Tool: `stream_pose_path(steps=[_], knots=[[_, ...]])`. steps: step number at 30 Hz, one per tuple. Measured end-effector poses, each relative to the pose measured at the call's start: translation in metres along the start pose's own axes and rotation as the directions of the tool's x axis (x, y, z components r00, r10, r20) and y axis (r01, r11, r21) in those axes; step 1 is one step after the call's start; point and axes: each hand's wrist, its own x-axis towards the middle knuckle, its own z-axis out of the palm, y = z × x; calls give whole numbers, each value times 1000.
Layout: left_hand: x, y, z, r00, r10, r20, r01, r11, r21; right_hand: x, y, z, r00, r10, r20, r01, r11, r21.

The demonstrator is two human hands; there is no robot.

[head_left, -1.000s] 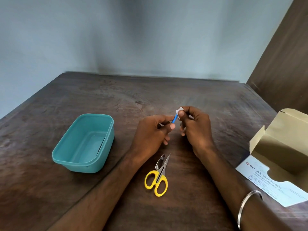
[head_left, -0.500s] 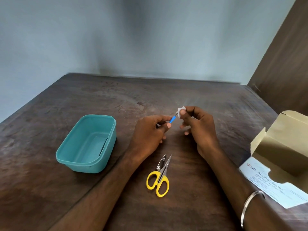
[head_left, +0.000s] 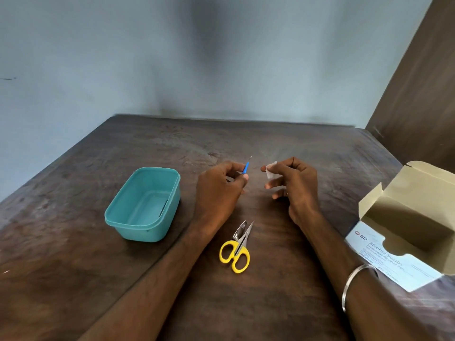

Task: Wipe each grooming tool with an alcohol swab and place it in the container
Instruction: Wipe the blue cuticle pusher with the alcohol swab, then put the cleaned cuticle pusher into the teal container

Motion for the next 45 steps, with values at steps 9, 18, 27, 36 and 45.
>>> stream_pose_path(steps=[9, 18, 27, 36, 45], knots=[[-14, 26, -64, 984, 43, -173, -4, 976, 219, -4, 1, -3, 995, -57, 81, 65, 993, -95], [10, 15, -144, 969, -184, -164, 231, 910, 344, -7, 7, 1, 977, -155, 148, 195, 927, -320], [8, -6, -129, 947, -321, -8, 255, 736, 627, -7, 7, 3, 970, -147, 191, 205, 922, -327], [12, -11, -126, 933, -356, 50, 202, 634, 747, -4, 13, 2, 961, -155, 228, 232, 903, -363], [-12, 27, -115, 987, 141, -78, -26, 617, 787, -5, 12, 2, 963, -144, 229, 214, 924, -317]])
